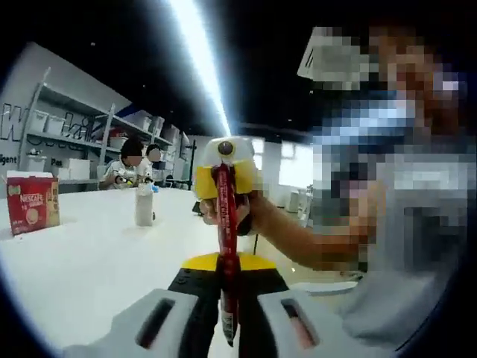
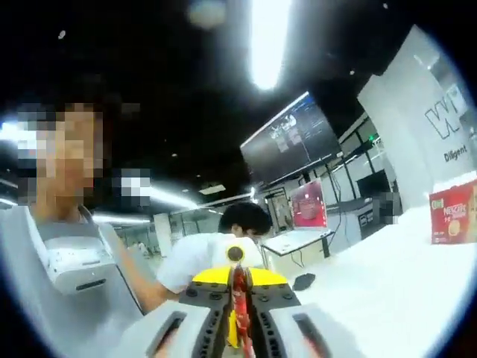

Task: Tear open the coffee pouch, take out the coffee, and pour the coffee from the pouch into the cup

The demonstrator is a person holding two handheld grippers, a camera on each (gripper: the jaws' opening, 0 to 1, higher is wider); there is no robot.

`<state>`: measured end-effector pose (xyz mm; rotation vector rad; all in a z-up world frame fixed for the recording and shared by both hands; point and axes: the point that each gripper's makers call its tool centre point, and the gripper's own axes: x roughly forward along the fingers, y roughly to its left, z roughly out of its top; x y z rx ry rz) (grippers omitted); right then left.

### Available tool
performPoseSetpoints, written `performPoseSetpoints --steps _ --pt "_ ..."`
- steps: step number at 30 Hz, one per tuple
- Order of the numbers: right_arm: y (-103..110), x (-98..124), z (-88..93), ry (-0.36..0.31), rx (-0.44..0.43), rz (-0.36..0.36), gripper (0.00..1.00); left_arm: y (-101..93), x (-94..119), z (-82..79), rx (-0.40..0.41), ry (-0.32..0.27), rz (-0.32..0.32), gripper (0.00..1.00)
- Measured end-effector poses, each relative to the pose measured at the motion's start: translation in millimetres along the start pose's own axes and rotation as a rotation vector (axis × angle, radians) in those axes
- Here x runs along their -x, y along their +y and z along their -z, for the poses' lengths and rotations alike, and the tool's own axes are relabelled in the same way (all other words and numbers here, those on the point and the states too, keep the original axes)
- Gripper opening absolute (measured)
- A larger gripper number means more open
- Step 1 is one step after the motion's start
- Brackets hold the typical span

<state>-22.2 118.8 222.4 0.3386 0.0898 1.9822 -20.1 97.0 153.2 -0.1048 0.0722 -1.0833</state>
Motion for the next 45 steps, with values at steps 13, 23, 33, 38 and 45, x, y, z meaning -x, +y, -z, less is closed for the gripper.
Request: performPoseSetpoints --steps 13,23,33,38,45 --pt "0.8 1.8 -1.9 0.004 0.002 0.018 0.06 4.3 0.5 3.0 -0.009 0.017 -0.031 0.08" --pt "-17.7 1.5 6.8 0.1 0.079 0.136 0.02 16.5 3.5 -15.5 -0.033 -0.078 -0.093 0.46" --pt "-14.4 0.9 10.6 0.113 0.033 0.084 0.02 24.0 3.8 -29.8 -0.056 -0.049 -0.197 0.33" --pt "-17.2 1.7 12.1 0.11 0.03 0.096 0.02 45.6 7.7 -31.5 -0.055 -0.074 -0.299 0.48" --pt "-22.3 5.0 14.8 0.104 0.039 0.113 0.02 -3.7 5.9 -32.7 -0.053 -0.107 -0.003 0.25"
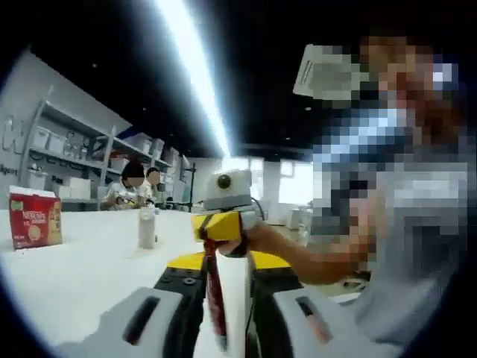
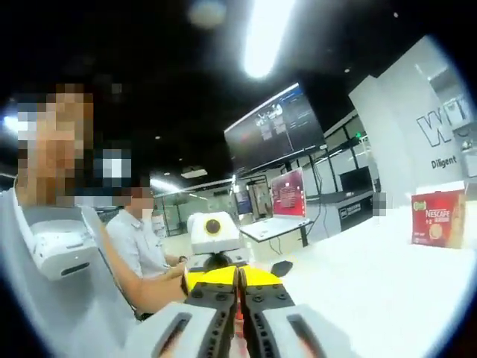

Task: Tear open the coffee pouch, take out the coffee, and pour the coffee from the pouch into the cup

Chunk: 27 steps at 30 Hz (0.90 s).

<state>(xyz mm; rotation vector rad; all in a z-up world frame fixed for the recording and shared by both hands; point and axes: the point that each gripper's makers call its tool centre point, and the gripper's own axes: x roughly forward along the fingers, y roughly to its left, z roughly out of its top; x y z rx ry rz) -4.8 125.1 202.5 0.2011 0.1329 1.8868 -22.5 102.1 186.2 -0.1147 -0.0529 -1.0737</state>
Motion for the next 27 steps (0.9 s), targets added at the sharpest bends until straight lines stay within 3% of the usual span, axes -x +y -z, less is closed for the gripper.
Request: performPoseSetpoints --steps 1,4,5,6,7,8,9,10,11,12,13,15,17,19,20,21,22,24,25,27 --pt "-0.6 -0.4 0.8 0.004 0.002 0.005 0.02 13.8 2.3 1.8 -0.037 0.016 -0.065 0.17" --pt "10.3 -3.5 2.5 0.005 -0.008 -0.049 0.02 41.5 6.0 -3.2 -0.001 -0.031 -0.173 0.39" --pt "10.2 -5.0 3.0 0.007 0.005 -0.04 0.02 48.1 8.4 -1.2 0.008 -0.023 -0.198 0.41" --pt "10.5 -5.8 3.7 0.011 0.008 -0.039 0.02 48.1 8.5 -1.2 0.007 -0.022 -0.187 0.38" --pt "10.2 -5.5 4.0 0.012 0.01 -0.04 0.02 40.5 7.5 0.4 0.033 -0.018 -0.15 0.24" --pt "9.0 -5.1 3.0 0.006 0.015 -0.034 0.02 17.2 5.8 4.0 0.078 0.009 -0.024 0.17" --pt "10.5 -2.3 0.2 -0.005 0.0 -0.048 0.02 6.9 3.1 7.6 0.089 0.037 0.033 0.19" --pt "1.2 1.0 -0.6 -0.003 0.028 0.001 0.01 5.4 4.4 13.4 0.087 0.075 0.035 0.14" --pt "0.0 1.6 1.6 0.009 0.028 0.006 0.01 5.7 2.9 14.5 0.069 0.073 0.03 0.11" --pt "0.0 2.5 3.5 0.01 0.019 0.001 0.01 7.9 1.0 4.3 0.072 0.011 0.026 0.17" --pt "5.7 2.3 -0.8 -0.027 -0.013 -0.029 0.01 18.6 1.2 2.8 0.067 -0.003 -0.031 0.24" --pt "7.1 0.8 1.5 -0.017 -0.005 -0.031 0.01 39.4 2.0 3.9 0.02 -0.009 -0.128 0.31" --pt "11.4 -4.7 4.6 -0.004 0.011 -0.034 0.01 45.1 1.3 7.3 0.038 0.004 -0.148 0.33" --pt "12.7 -7.3 5.9 -0.002 0.012 -0.041 0.01 19.6 -4.0 13.4 0.11 0.033 -0.015 0.25" --pt "15.9 -7.3 5.4 -0.004 0.0 -0.062 0.01 18.8 -4.6 18.1 0.121 0.062 -0.023 0.25" --pt "13.0 -5.8 4.1 -0.006 0.007 -0.044 0.01 10.5 -5.9 24.0 0.071 0.098 0.014 0.21" --pt "10.1 -5.1 4.7 0.001 0.013 -0.034 0.01 8.2 -6.6 28.3 0.051 0.121 0.016 0.18" --pt "10.7 -5.7 3.5 -0.009 0.001 -0.045 0.01 17.7 -10.9 19.1 0.013 0.051 -0.036 0.33" --pt "12.5 -6.4 2.0 -0.018 -0.004 -0.054 0.01 17.6 -11.2 21.9 0.005 0.058 -0.04 0.36" --pt "16.3 -9.1 1.4 -0.022 0.003 -0.057 0.01 13.9 -12.7 25.7 0.034 0.069 -0.013 0.31"
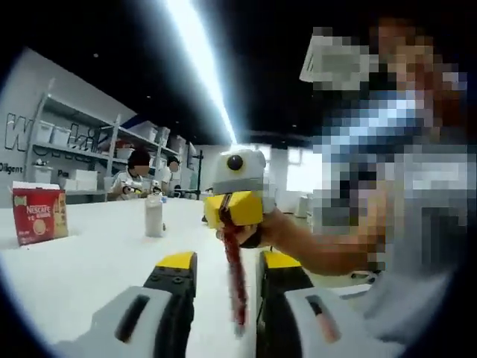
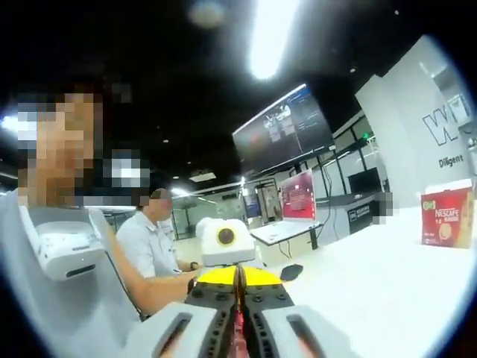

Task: Tear open the coffee pouch, take out the coffee, and pour the coffee from the pouch into the cup

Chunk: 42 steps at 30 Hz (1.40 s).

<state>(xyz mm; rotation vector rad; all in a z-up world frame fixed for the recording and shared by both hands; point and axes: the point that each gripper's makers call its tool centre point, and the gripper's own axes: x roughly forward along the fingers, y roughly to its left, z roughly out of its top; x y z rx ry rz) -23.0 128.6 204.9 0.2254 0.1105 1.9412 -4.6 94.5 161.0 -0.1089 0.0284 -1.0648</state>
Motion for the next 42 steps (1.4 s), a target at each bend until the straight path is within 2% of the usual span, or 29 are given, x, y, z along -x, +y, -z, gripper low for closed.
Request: performPoseSetpoints --steps 1,2,3,4,5,6,8,17,18,20,21,22,23,24,26,28,30,32,35,37,38,40,42 --pt "0.5 -1.2 0.0 0.0 0.005 0.0 0.01 -4.4 -1.3 1.3 0.021 0.002 0.022 0.26" --pt "1.3 -1.5 0.4 0.002 0.004 -0.007 0.01 -0.8 -1.5 1.6 0.002 0.003 -0.001 0.15" --pt "1.4 -1.5 0.2 0.001 0.005 -0.007 0.01 -0.8 0.1 6.5 -0.008 0.035 -0.001 0.1" --pt "1.6 -1.5 2.4 0.011 0.011 -0.004 0.02 -9.0 -0.8 3.6 0.026 0.023 0.038 0.09" --pt "3.4 -0.9 3.6 0.018 0.012 -0.018 0.02 -4.7 0.9 5.7 0.037 0.046 0.007 0.09" --pt "5.1 -0.5 5.6 0.032 0.022 -0.021 0.03 -2.9 2.7 8.1 -0.001 0.069 -0.008 0.09" --pt "7.3 1.1 14.1 0.099 0.058 -0.026 0.03 -6.8 4.5 15.2 -0.02 0.133 -0.004 0.09" --pt "13.5 -0.8 17.2 0.153 0.07 -0.039 0.02 -14.1 6.9 18.0 -0.041 0.216 0.005 0.09" --pt "12.7 -0.7 17.1 0.156 0.062 -0.033 0.02 -13.5 6.9 18.1 -0.046 0.214 0.002 0.09" --pt "12.1 -0.1 13.3 0.146 0.044 -0.026 0.02 -11.5 5.2 12.9 -0.08 0.173 -0.001 0.11" --pt "13.5 0.7 10.4 0.136 0.025 -0.035 0.01 -6.5 5.2 6.6 -0.102 0.131 -0.024 0.16" --pt "15.9 0.6 9.7 0.132 0.015 -0.047 0.01 -4.9 5.2 4.3 -0.104 0.118 -0.033 0.24" --pt "20.2 0.2 9.8 0.133 0.008 -0.069 0.01 4.2 6.4 -4.6 -0.089 0.065 -0.072 0.31" --pt "21.3 0.0 9.2 0.13 0.008 -0.072 0.01 6.1 8.2 -5.2 -0.083 0.064 -0.07 0.36" --pt "23.5 -0.1 7.6 0.127 0.014 -0.079 0.01 4.3 8.1 -5.6 -0.076 0.062 -0.061 0.35" --pt "5.6 2.9 6.9 0.143 0.072 0.01 0.01 -2.9 7.1 -4.4 -0.078 0.065 -0.034 0.3" --pt "-16.8 8.7 7.3 0.16 0.129 0.122 0.01 -4.9 6.6 -4.5 -0.079 0.059 -0.032 0.35" --pt "-29.9 15.3 4.3 0.134 0.136 0.179 0.01 -0.4 8.7 -5.7 -0.106 0.04 -0.059 0.42" --pt "-59.7 35.4 7.4 0.159 0.216 0.345 0.01 20.3 18.7 -4.1 -0.163 -0.015 -0.147 0.54" --pt "-66.5 42.3 6.5 0.157 0.238 0.396 0.01 38.4 27.4 9.3 -0.184 -0.008 -0.213 0.54" --pt "-71.1 48.7 3.8 0.148 0.256 0.444 0.01 53.2 34.3 22.7 -0.183 -0.001 -0.265 0.53" --pt "-64.2 50.4 0.1 0.121 0.239 0.448 0.01 69.9 43.6 41.0 -0.156 -0.001 -0.323 0.52" --pt "-44.8 42.6 -3.2 0.078 0.191 0.387 0.01 81.6 52.4 53.2 -0.113 -0.028 -0.369 0.51"
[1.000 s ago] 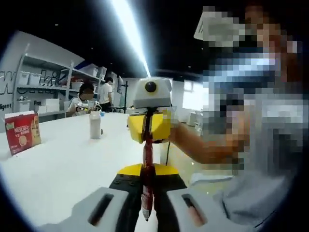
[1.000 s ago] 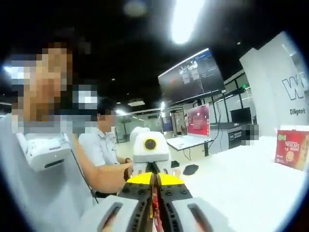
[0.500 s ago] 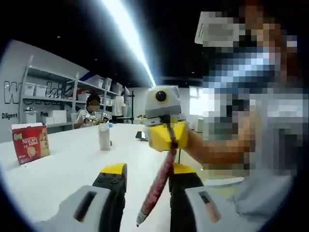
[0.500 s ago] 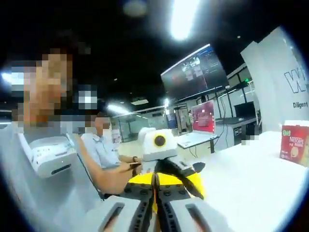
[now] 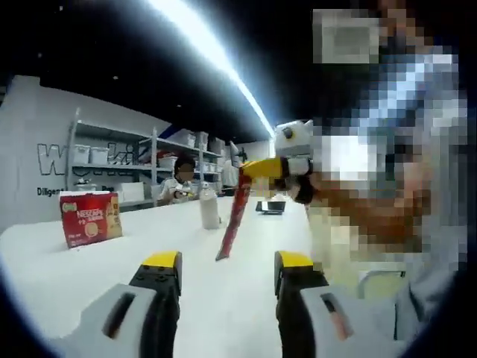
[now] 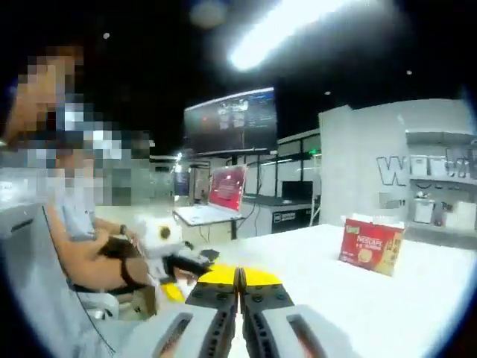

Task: Tear open the coffee pouch, take out the coffee, and pour the coffee from the pouch into the cup

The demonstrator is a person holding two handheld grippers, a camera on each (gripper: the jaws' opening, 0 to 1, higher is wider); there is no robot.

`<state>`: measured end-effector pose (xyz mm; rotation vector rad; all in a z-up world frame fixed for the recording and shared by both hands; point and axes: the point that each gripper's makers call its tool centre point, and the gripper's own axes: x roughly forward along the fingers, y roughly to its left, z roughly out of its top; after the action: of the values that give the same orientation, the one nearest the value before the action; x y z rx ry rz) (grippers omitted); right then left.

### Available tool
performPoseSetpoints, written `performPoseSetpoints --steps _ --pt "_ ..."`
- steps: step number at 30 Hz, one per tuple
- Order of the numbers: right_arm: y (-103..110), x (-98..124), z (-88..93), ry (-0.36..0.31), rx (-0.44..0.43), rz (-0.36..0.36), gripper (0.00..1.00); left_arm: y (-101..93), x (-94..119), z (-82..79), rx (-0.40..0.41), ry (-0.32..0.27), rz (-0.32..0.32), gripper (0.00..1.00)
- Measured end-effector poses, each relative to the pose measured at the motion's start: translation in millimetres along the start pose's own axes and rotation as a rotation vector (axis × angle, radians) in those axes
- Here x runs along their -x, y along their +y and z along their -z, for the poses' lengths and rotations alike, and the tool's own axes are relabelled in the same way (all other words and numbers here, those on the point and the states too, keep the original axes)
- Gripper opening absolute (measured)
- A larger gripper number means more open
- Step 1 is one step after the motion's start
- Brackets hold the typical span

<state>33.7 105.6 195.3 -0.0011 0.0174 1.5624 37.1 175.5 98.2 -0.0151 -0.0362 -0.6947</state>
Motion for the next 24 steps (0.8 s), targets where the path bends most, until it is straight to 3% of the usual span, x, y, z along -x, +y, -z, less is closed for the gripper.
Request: performPoseSetpoints --steps 2,4,6,8,10,13,17,21,24 --pt "18.8 2.2 -9.4 -0.043 -0.022 -0.055 0.01 5.4 2.9 3.3 0.004 -0.019 -0.021 0.51" --pt "14.3 6.3 -9.8 -0.036 -0.004 -0.03 0.01 12.9 8.1 4.6 0.021 -0.052 -0.048 0.47" --pt "-6.1 12.1 -4.6 -0.007 0.025 0.046 0.01 18.3 11.3 6.9 0.043 -0.082 -0.06 0.42" --pt "-35.4 23.2 1.7 0.017 0.027 0.144 0.01 19.0 11.8 15.2 0.09 -0.075 -0.07 0.43" --pt "-54.5 36.2 3.9 0.034 0.042 0.222 0.01 23.4 13.2 29.0 0.079 0.003 -0.102 0.44" --pt "-44.4 44.8 -5.6 0.005 0.048 0.221 0.01 18.2 13.1 17.5 0.045 -0.066 -0.085 0.42" --pt "-16.0 43.7 -13.4 -0.039 0.041 0.158 0.01 28.4 14.1 17.0 0.03 -0.071 -0.122 0.41" --pt "-19.2 49.1 -14.1 -0.056 0.023 0.157 0.01 43.1 15.8 13.0 0.056 -0.094 -0.164 0.41" --pt "-42.0 60.2 -9.3 -0.03 0.048 0.245 0.01 50.4 15.6 13.2 0.076 -0.1 -0.182 0.41"
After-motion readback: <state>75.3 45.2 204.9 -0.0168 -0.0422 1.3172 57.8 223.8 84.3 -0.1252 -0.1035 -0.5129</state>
